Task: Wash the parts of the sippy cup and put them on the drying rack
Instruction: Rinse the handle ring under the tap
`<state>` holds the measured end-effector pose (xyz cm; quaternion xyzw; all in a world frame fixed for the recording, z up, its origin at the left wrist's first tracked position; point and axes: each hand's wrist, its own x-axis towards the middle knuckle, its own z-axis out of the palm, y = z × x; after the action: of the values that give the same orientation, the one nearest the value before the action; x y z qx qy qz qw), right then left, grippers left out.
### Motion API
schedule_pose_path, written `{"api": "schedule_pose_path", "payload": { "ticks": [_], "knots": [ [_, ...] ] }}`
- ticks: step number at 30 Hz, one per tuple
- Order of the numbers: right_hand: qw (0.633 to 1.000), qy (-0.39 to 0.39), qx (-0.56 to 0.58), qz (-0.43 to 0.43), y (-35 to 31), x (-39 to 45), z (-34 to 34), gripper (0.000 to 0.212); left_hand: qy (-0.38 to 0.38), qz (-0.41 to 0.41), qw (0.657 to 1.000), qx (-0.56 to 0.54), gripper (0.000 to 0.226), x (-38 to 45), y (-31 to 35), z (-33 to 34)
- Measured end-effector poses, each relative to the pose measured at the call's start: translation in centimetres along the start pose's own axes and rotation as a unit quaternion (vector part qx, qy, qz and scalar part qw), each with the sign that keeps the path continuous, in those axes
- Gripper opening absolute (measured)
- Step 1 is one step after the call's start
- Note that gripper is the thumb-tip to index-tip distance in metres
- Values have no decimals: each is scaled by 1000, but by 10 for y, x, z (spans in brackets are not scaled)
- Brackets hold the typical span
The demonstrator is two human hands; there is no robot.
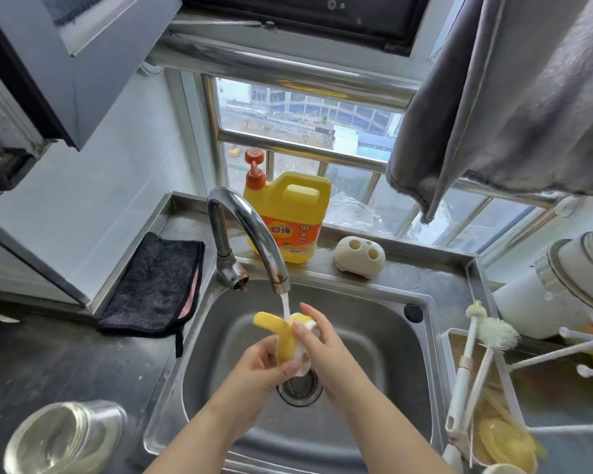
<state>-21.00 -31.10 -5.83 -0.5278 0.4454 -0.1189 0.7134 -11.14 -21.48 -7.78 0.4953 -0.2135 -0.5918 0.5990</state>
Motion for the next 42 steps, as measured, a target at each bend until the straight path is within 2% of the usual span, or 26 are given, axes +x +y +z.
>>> {"api": "schedule_pose_path", "payload": {
  "ticks": [2,4,7,10,12,16,18,21,22,26,29,32,33,35,36,37,39,40,42],
  "knots": [
    [1000,1,-6,9,0,6,2,27,-18,-2,1000,-3,31,-3,2,-3],
    [999,40,-22,5,-1,10,3,32,-24,-2,999,22,37,-4,5,-4],
    [993,90,-59,-50,1,12,6,24,12,-13,999,36,33,-3,13,3],
    [976,102,-160,-108,4,6,12,30,106,-51,992,-42,38,3,22,18],
    [971,96,-176,-131,6,2,13,31,180,-65,979,-77,39,9,25,23],
    [967,29,-206,-144,9,0,12,18,320,-17,944,-76,34,21,25,25],
    [957,37,-242,-154,7,4,13,14,343,-4,938,-49,30,26,22,23],
    [950,86,-251,-162,-4,13,17,18,323,-11,946,6,22,28,15,20],
    [952,90,-249,-157,-6,16,18,19,315,-18,949,12,27,28,14,20],
    [958,56,-249,-132,-11,22,22,26,285,-20,956,-71,40,27,22,18],
    [962,29,-229,-147,-10,24,12,20,306,-25,947,-89,38,31,31,9],
    [957,23,-250,-148,-9,25,4,18,289,-61,947,-124,36,34,34,2],
    [946,36,-286,-148,-9,25,3,24,281,-74,946,-142,37,34,34,1],
    [909,63,-381,-159,-9,24,1,51,272,-90,942,-176,37,34,32,-1],
    [905,63,-386,-169,-9,23,-1,62,271,-92,942,-176,37,34,32,-2],
    [917,54,-358,-169,-9,23,-2,67,273,-95,943,-167,37,34,32,-3],
    [945,29,-288,-154,-9,23,-4,52,272,-87,947,-147,38,33,34,-2],
    [943,30,-295,-154,-9,23,-3,41,266,-78,951,-138,39,32,34,0],
    [932,41,-325,-158,-9,23,2,38,243,-66,963,-94,40,30,36,8]
  ]
}}
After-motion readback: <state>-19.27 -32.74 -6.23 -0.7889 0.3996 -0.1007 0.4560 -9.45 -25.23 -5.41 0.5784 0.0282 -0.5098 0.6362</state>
